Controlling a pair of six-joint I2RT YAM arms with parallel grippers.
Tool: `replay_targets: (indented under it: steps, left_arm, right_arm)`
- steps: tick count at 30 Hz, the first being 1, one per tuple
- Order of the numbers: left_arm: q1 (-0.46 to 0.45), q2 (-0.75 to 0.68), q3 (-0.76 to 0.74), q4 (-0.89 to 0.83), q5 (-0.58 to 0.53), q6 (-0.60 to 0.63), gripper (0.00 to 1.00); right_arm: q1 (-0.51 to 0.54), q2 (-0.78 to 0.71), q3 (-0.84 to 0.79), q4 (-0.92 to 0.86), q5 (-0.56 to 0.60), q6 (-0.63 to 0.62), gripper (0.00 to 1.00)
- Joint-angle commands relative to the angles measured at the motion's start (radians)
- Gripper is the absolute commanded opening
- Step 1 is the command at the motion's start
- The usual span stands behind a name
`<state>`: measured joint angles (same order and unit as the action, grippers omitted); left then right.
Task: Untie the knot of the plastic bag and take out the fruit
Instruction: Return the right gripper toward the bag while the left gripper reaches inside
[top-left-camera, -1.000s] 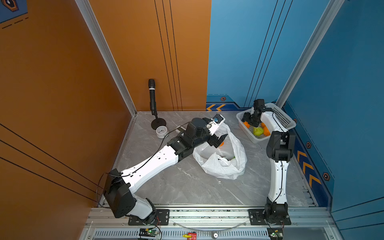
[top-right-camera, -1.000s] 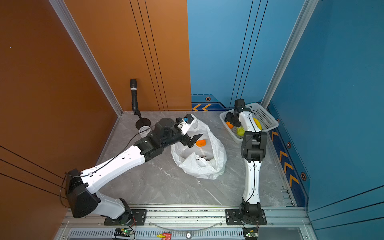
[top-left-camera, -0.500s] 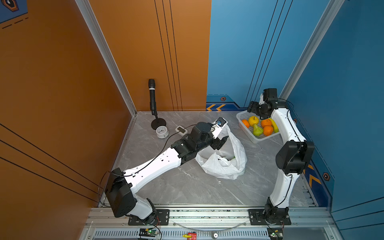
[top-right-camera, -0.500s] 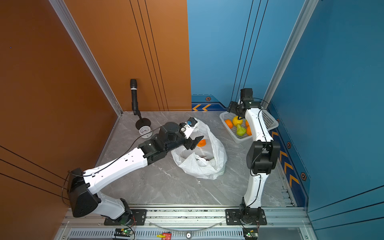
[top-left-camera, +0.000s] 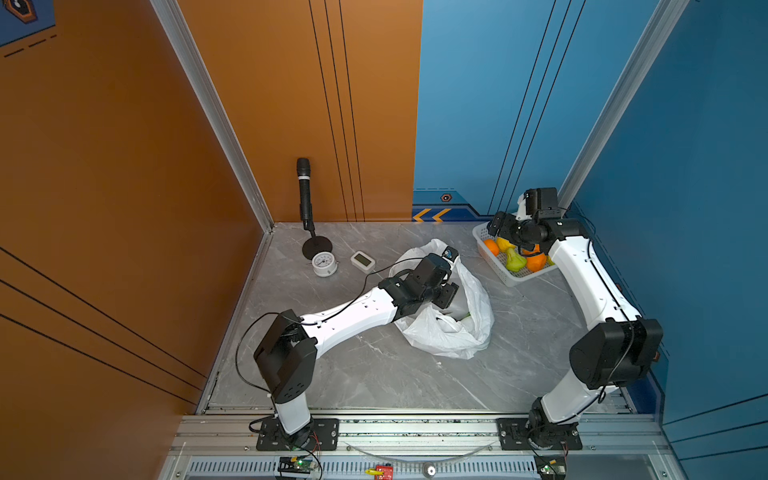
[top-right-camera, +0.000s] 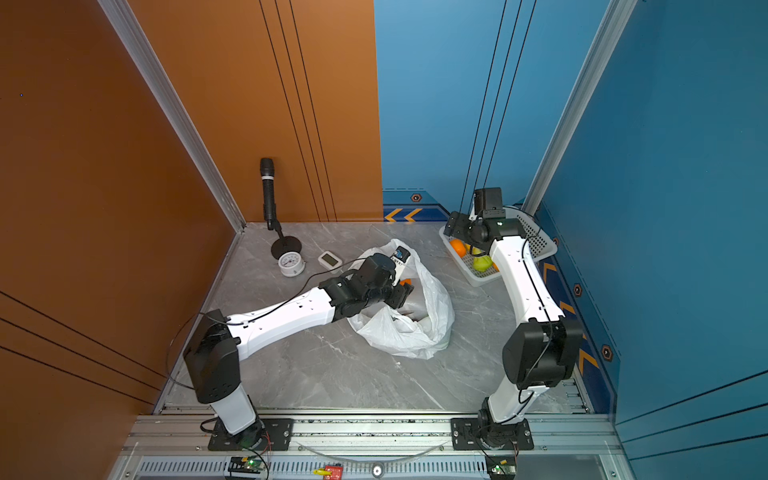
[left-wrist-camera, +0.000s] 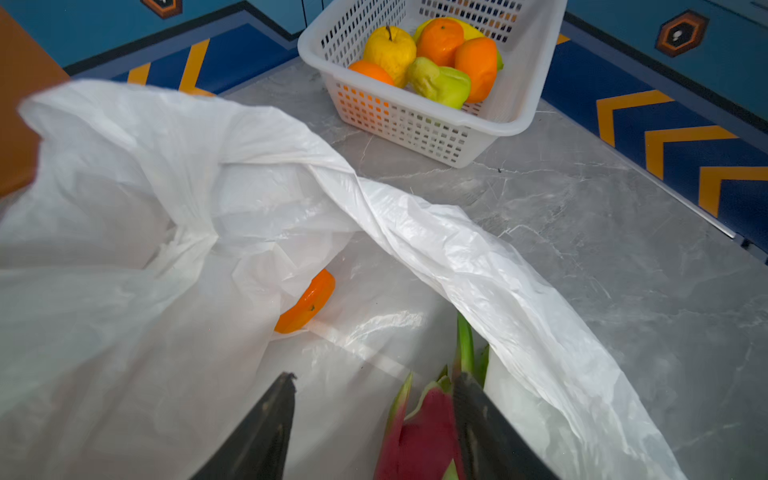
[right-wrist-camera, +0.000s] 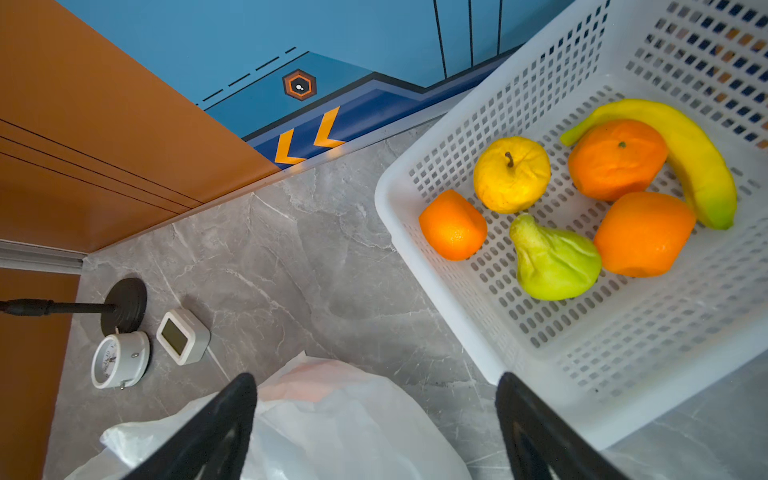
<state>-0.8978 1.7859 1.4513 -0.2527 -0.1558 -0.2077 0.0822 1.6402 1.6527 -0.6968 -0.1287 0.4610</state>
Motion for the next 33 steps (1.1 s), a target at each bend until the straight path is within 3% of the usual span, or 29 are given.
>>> replay_targets:
  steps: [1, 7, 16, 20, 26, 33]
  left_arm:
    - [-0.001, 0.066, 0.085, -0.132, -0.076, -0.105, 0.59]
    - [0.017, 0.210, 0.204, -0.174, -0.049, -0.171, 0.59]
    - [0.058, 0.374, 0.355, -0.233, -0.001, -0.295, 0.61]
    - [0.064, 0.414, 0.404, -0.250, -0.051, -0.313, 0.68]
    - [0.077, 0.464, 0.460, -0.274, -0.142, -0.302, 0.75]
    - [0.093, 0.521, 0.522, -0.309, -0.156, -0.280, 0.82]
  right_arm:
    - [0.029, -0.088, -0.080, 0.008, -0.032, 0.097, 0.91]
    - [0.066, -0.171, -0.218, 0.057, -0.070, 0.125, 0.93]
    - [0.075, -0.107, -0.185, 0.021, -0.078, 0.175, 0.94]
    - [0.075, -0.082, -0.179, 0.029, -0.089, 0.173, 0.94]
    - [0.062, 0.062, -0.088, 0.023, -0.197, 0.175, 0.94]
    - [0.089, 0.254, 0.049, -0.008, -0.252, 0.167, 0.95]
